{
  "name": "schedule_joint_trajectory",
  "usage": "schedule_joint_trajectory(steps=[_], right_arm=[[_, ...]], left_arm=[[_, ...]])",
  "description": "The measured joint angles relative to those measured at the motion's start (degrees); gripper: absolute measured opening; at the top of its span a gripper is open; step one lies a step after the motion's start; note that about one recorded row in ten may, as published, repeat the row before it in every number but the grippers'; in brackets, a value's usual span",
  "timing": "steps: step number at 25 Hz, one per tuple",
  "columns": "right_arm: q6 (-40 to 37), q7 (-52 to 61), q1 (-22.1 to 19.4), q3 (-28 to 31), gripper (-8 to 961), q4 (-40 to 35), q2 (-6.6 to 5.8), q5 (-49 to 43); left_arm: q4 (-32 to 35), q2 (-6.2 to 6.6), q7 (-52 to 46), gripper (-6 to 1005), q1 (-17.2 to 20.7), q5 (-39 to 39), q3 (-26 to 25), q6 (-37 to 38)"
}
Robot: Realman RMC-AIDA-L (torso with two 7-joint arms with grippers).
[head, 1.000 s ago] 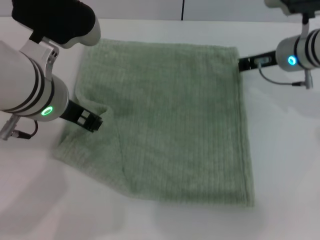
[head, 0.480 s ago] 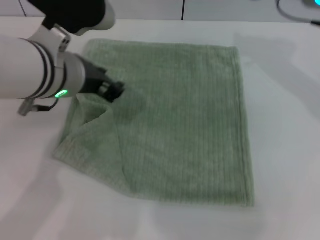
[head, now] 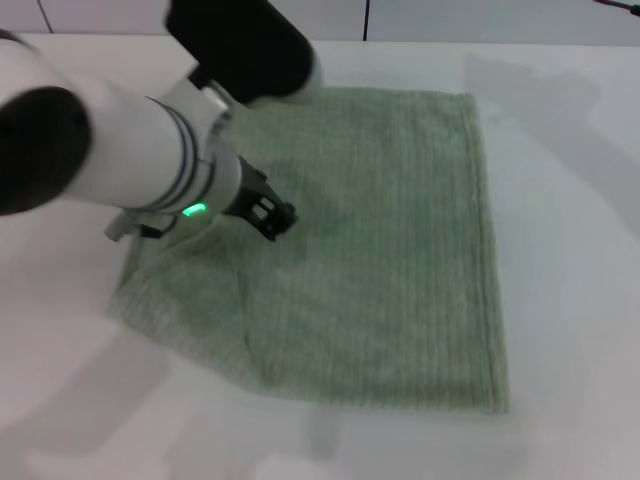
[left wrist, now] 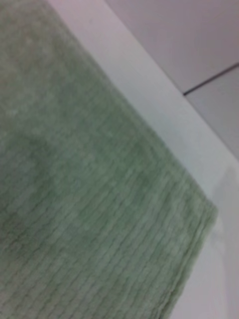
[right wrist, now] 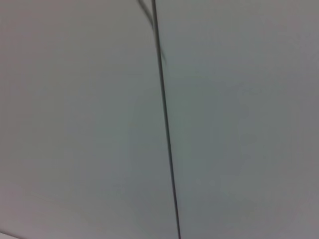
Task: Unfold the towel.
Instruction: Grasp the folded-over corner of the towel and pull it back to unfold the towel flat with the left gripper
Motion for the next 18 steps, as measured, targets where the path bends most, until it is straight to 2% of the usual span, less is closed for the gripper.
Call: schedule_joint_trajectory(steps=[5,7,8,12,17,18], right_arm=[[-0.06,0.00,-0.07,0.34,-1,-0.37,-0.04,0.05],[0.03,-0.08,-0.19,0.54,-1,-0.43,-0.05,0.03],[0.10,-0.09,-0.21,0.59,-1,-0.47,-0.06,-0.05],[0.13,-0.12,-0.17,0.62,-1,-1.02,-0.08,-0.27],[-0.10,-0.14,0.15,0.73,-1,-1.80,-0.16,-0.35],[-0.18,-0.15,0.21,0.78,-1,-1.96,-0.16,-0.36]], left_arm=[[6.25,-0.09,-1.30,465,-2.87,0.03,1.74,0.97],[6.25,-0.09,-1.30,466,-2.87,0.03,1.74,0.97],[11.13,0.07,-2.56,466,-4.87,0.14,1.35,0.70],[15.20,0.30,-2.65,468,-5.94,0.24,0.05,-0.06],[15.88,0.45,-2.65,471,-6.29,0.29,-0.88,-2.14],[15.43,0.63,-2.66,471,-6.51,0.33,-1.67,-4.65]])
